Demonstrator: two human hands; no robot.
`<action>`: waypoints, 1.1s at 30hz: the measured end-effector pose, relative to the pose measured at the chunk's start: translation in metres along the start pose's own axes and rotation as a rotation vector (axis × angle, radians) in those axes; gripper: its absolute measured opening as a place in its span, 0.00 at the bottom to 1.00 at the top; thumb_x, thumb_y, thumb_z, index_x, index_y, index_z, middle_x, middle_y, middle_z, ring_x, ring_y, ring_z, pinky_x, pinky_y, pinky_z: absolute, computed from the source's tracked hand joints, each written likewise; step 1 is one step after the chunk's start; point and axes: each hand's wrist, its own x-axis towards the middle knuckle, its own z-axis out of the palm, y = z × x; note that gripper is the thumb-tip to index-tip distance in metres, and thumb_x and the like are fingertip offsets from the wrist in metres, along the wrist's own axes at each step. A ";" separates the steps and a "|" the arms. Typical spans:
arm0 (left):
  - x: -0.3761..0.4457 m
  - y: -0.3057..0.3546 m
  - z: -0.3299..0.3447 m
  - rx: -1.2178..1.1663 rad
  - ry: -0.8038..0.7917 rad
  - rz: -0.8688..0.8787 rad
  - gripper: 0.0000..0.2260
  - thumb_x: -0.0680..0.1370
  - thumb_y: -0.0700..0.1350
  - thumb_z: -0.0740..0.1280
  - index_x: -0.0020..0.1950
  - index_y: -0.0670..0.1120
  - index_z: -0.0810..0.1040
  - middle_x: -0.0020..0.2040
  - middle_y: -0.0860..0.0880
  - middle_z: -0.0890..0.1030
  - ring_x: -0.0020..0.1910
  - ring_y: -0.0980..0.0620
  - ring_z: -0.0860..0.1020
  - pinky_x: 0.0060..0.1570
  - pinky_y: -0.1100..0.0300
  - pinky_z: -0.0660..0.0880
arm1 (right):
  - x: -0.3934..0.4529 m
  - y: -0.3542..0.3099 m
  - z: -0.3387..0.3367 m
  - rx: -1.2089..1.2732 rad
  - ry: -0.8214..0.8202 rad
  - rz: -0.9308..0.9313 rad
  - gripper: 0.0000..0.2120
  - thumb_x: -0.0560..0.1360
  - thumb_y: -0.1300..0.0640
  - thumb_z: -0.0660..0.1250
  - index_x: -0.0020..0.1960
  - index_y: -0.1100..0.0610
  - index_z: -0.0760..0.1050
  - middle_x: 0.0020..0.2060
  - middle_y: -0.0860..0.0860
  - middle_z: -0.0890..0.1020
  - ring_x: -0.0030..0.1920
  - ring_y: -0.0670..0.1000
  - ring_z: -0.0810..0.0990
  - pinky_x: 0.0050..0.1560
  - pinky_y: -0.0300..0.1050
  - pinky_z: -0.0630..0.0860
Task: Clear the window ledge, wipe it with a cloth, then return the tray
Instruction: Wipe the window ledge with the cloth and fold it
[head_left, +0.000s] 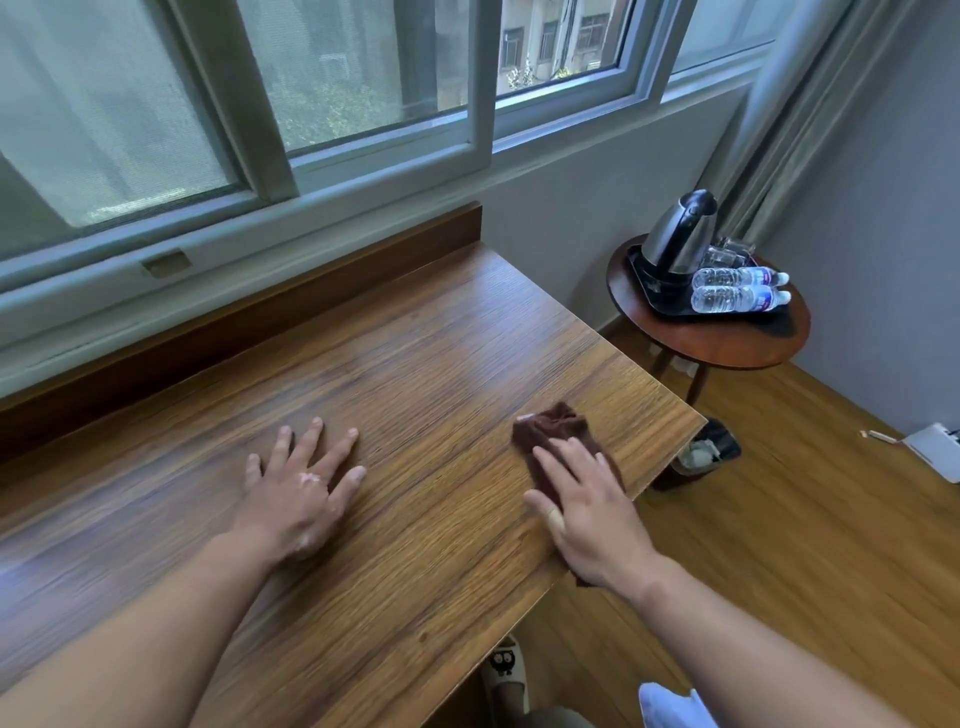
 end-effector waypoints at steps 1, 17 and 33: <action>-0.006 -0.002 0.001 0.000 0.005 0.017 0.28 0.80 0.68 0.41 0.80 0.66 0.43 0.83 0.52 0.40 0.82 0.45 0.39 0.78 0.38 0.42 | -0.007 -0.017 0.007 -0.018 -0.028 -0.027 0.35 0.80 0.31 0.42 0.81 0.47 0.56 0.80 0.45 0.55 0.81 0.48 0.47 0.77 0.48 0.37; -0.118 -0.114 0.016 -0.272 0.066 0.039 0.21 0.84 0.61 0.50 0.74 0.72 0.45 0.84 0.53 0.48 0.82 0.49 0.52 0.79 0.45 0.53 | -0.020 -0.235 0.094 -0.140 -0.309 -0.831 0.32 0.81 0.35 0.51 0.78 0.52 0.64 0.78 0.53 0.64 0.80 0.56 0.56 0.79 0.58 0.52; -0.131 -0.100 0.027 -0.311 0.123 0.232 0.23 0.74 0.56 0.57 0.66 0.56 0.80 0.75 0.52 0.71 0.74 0.50 0.67 0.75 0.51 0.63 | -0.012 -0.160 0.038 -0.001 -0.344 -0.337 0.20 0.75 0.46 0.69 0.67 0.45 0.75 0.53 0.43 0.81 0.54 0.48 0.79 0.54 0.43 0.74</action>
